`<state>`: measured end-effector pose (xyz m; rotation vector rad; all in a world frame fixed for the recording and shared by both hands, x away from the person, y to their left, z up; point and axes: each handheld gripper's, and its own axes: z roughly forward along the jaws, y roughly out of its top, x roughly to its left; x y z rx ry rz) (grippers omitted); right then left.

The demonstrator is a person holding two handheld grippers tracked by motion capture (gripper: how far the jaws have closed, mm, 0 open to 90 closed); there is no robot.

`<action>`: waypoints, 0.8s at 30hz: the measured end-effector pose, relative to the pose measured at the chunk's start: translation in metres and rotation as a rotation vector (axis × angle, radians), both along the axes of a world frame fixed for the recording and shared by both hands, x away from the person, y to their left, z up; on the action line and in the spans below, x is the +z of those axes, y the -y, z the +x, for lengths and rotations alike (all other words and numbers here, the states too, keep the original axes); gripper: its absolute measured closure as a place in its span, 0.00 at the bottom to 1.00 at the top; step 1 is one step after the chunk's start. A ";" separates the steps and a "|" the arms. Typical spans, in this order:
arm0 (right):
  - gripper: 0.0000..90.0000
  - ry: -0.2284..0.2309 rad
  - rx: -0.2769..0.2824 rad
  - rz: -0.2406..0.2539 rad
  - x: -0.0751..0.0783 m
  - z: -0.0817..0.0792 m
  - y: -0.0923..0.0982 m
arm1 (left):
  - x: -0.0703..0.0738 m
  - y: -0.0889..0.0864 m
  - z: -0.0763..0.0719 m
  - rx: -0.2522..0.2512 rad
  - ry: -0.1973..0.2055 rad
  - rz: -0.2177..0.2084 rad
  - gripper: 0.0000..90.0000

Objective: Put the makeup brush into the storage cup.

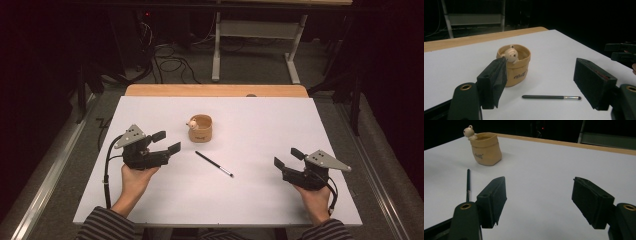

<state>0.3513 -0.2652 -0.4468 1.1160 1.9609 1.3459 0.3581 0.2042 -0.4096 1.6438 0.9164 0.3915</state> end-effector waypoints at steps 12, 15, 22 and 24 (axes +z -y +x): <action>0.32 0.000 0.002 0.001 0.000 0.000 0.000 | 0.002 0.014 0.006 -0.029 0.002 -0.002 0.30; 0.32 0.000 0.002 0.001 0.000 0.000 0.000 | 0.002 0.016 0.007 -0.032 0.001 -0.002 0.30; 0.32 -0.001 0.003 0.001 0.000 0.000 0.000 | 0.003 0.023 0.010 -0.045 0.002 -0.006 0.30; 0.32 -0.001 0.003 0.001 0.000 0.000 0.000 | 0.003 0.026 0.011 -0.050 0.003 -0.005 0.30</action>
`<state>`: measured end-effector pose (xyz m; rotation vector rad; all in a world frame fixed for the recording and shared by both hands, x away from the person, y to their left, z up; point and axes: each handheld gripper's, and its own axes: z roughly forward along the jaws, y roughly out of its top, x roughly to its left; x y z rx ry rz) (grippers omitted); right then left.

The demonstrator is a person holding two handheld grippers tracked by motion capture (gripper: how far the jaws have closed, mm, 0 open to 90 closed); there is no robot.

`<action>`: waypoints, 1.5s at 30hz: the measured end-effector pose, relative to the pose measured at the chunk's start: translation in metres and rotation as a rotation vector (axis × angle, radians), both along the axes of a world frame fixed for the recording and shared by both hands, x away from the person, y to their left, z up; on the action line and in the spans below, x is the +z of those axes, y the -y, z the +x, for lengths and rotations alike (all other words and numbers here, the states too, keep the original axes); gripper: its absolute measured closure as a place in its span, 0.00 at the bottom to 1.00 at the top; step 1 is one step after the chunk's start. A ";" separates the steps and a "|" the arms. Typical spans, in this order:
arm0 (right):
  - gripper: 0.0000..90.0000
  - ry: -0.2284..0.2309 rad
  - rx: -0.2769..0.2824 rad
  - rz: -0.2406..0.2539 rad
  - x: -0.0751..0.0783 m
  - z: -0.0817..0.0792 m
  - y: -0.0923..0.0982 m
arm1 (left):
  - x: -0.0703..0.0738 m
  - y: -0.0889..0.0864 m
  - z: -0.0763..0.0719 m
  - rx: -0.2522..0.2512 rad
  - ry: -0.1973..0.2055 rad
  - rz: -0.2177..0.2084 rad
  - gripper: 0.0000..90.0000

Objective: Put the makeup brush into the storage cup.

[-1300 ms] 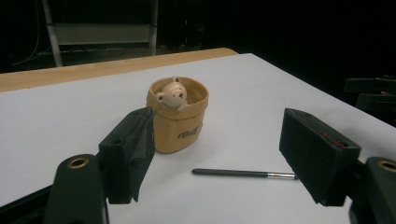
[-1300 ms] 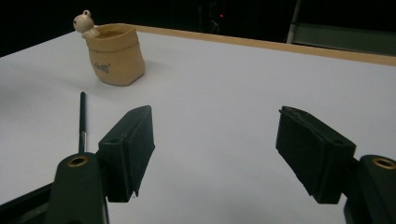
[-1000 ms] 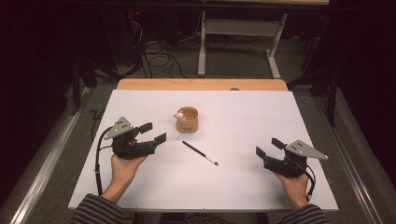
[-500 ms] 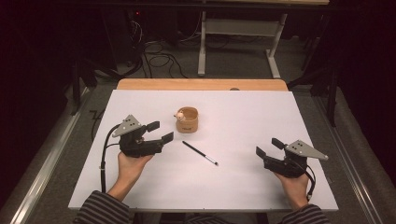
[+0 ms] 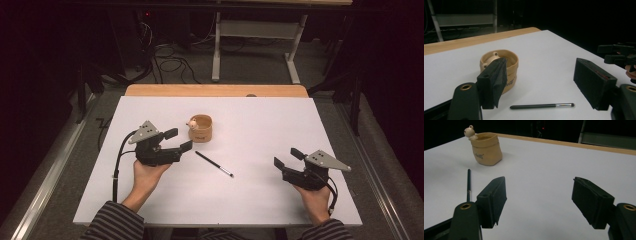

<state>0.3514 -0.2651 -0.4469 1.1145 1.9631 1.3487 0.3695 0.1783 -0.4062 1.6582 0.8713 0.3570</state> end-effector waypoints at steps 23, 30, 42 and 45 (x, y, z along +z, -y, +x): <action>0.32 -0.002 0.005 0.004 0.000 0.000 0.000 | 0.007 0.027 0.013 -0.055 0.008 0.017 0.31; 0.32 -0.003 0.008 0.002 0.000 0.000 0.000 | 0.006 0.033 0.018 -0.071 -0.001 0.021 0.32; 0.32 -0.003 0.010 0.002 0.000 0.000 0.000 | 0.006 0.045 0.024 -0.103 0.042 0.040 0.34; 0.32 -0.003 0.013 -0.001 0.000 0.000 0.000 | 0.004 0.048 0.026 -0.111 0.036 0.039 0.34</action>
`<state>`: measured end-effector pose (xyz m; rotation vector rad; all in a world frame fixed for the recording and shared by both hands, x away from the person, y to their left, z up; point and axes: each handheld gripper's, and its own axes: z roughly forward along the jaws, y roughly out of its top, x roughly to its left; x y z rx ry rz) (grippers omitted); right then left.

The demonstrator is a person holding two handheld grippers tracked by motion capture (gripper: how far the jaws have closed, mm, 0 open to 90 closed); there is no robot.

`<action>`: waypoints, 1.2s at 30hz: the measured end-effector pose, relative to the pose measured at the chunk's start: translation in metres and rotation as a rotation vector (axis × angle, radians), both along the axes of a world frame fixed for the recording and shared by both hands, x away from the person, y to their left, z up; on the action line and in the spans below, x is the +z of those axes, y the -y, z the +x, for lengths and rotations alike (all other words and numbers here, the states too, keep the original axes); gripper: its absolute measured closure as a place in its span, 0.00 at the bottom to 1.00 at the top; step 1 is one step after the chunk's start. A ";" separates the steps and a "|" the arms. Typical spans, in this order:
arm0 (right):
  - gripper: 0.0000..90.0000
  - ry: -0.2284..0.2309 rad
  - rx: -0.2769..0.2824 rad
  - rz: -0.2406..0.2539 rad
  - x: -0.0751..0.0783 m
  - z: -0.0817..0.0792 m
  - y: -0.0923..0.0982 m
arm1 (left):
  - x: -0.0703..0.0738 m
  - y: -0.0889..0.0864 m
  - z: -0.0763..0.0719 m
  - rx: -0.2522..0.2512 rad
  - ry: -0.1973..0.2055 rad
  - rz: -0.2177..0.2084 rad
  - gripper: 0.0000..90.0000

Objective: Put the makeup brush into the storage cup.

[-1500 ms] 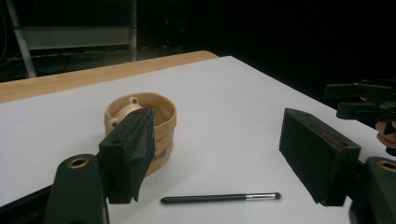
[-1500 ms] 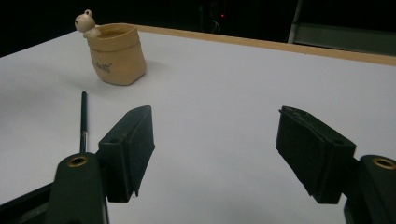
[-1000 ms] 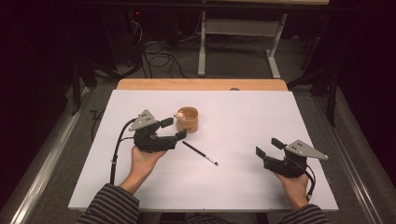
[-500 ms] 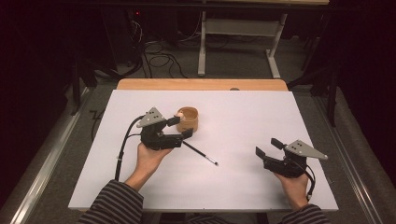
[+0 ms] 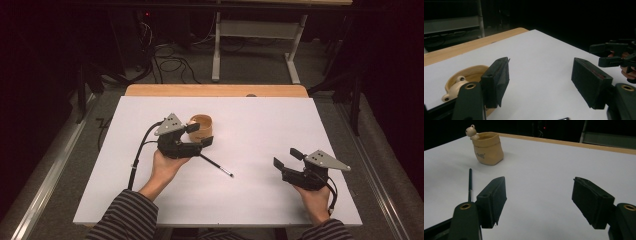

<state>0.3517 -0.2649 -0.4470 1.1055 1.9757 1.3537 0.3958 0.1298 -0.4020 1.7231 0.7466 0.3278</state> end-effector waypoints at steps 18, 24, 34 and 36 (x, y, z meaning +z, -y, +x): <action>0.32 -0.004 0.003 -0.002 0.000 0.000 -0.001 | -0.001 0.017 0.010 -0.055 -0.065 0.058 0.35; 0.32 -0.005 0.004 -0.004 0.000 0.000 -0.001 | 0.001 0.020 0.014 -0.064 -0.068 0.087 0.34; 0.32 -0.009 0.005 -0.004 0.000 0.000 -0.001 | 0.004 0.027 0.018 -0.086 -0.073 0.158 0.33; 0.32 -0.009 0.006 -0.004 0.000 0.000 -0.001 | 0.004 0.028 0.019 -0.087 -0.074 0.165 0.33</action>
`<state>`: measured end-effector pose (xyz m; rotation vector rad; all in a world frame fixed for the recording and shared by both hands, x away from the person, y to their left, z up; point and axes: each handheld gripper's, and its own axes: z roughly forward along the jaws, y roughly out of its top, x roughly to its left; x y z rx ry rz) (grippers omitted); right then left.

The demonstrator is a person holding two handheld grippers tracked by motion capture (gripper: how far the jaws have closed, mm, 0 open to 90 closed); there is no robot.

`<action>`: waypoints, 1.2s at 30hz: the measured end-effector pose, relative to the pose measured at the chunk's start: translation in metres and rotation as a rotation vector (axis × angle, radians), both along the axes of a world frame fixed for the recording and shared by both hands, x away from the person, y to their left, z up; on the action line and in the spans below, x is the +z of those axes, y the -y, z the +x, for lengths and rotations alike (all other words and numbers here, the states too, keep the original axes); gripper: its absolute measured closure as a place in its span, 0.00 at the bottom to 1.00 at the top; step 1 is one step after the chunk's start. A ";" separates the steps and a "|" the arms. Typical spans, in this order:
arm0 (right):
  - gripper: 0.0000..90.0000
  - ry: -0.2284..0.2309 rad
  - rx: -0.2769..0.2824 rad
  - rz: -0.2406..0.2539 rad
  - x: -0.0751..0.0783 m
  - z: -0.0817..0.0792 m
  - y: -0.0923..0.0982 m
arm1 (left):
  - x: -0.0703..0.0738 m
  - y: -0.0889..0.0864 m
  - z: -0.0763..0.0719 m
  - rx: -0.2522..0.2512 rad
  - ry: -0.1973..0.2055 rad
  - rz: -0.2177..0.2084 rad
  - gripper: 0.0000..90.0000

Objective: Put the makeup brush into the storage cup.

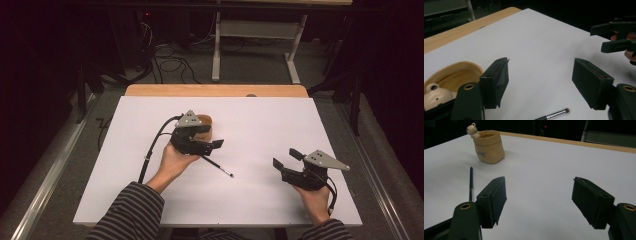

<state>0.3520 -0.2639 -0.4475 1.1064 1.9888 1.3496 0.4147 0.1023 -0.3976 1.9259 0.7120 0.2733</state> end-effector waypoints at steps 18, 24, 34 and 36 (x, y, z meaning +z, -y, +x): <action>0.32 -0.006 0.004 -0.002 0.000 0.000 0.000 | 0.007 0.004 0.005 -0.037 -0.029 0.113 0.32; 0.32 -0.006 0.004 -0.004 -0.001 0.000 -0.001 | 0.007 0.007 0.006 -0.053 -0.043 0.146 0.32; 0.32 -0.008 0.008 -0.010 -0.001 0.001 -0.001 | 0.010 0.011 0.011 -0.078 -0.092 0.218 0.32; 0.32 -0.010 0.007 -0.009 -0.001 0.001 -0.001 | 0.011 0.013 0.012 -0.082 -0.097 0.243 0.32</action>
